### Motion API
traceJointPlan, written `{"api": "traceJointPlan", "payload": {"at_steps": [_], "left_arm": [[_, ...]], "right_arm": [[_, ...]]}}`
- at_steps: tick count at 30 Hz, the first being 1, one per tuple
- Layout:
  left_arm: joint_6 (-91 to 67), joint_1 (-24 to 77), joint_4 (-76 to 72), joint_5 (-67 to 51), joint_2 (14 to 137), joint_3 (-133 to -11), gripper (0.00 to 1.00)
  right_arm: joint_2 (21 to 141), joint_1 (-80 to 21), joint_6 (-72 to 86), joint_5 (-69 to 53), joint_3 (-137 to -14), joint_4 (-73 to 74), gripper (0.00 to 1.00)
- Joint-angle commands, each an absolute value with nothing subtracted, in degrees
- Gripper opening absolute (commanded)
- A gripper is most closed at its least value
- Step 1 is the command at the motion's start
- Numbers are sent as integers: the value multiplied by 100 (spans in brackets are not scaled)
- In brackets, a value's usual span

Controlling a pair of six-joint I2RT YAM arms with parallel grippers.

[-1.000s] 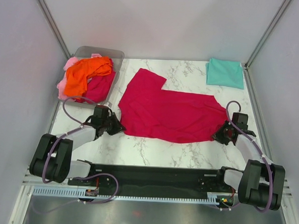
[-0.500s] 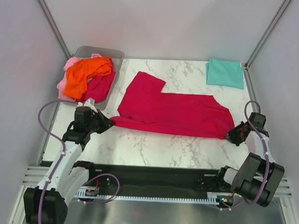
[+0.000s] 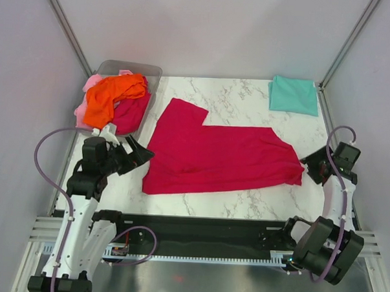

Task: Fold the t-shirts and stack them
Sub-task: Fold the tshirt

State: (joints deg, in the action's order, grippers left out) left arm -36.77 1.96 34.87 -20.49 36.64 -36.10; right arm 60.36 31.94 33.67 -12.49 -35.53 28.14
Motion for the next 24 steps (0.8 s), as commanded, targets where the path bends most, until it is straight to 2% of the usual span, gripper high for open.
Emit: {"api": "traceJointPlan", "payload": {"at_steps": [1,3,5,7,12,18,24], "left_arm": [[-2676,167,3858,-2670,3867,-4427,100],[-2217,167,3867,-2707,4043,-4587,100],[-2293,465,3867,-2207,4174,-4676,100],[-2373,536,3719,-2249,4184,-4449,100],[-2373,527,3665,-1987,4271,-4421,100],[-2355,519,3648,-1907,4359,-4421,100],[-2355,519,3621,-1916,4201,-4395,99]], "right_arm": [[5853,2315,3200,-1340,-4261,2249,64],[5950,1368,3112,-357,-4867,2460,62],[6256,925,3050,-54,-5375,2531,62],[6773,380,2849,437,-5746,2671,62],[8198,-534,2409,720,-6907,2681,57],[9973,-826,2232,993,-7821,2795,51],[10835,-984,2118,1519,-8446,3014,52]]}}
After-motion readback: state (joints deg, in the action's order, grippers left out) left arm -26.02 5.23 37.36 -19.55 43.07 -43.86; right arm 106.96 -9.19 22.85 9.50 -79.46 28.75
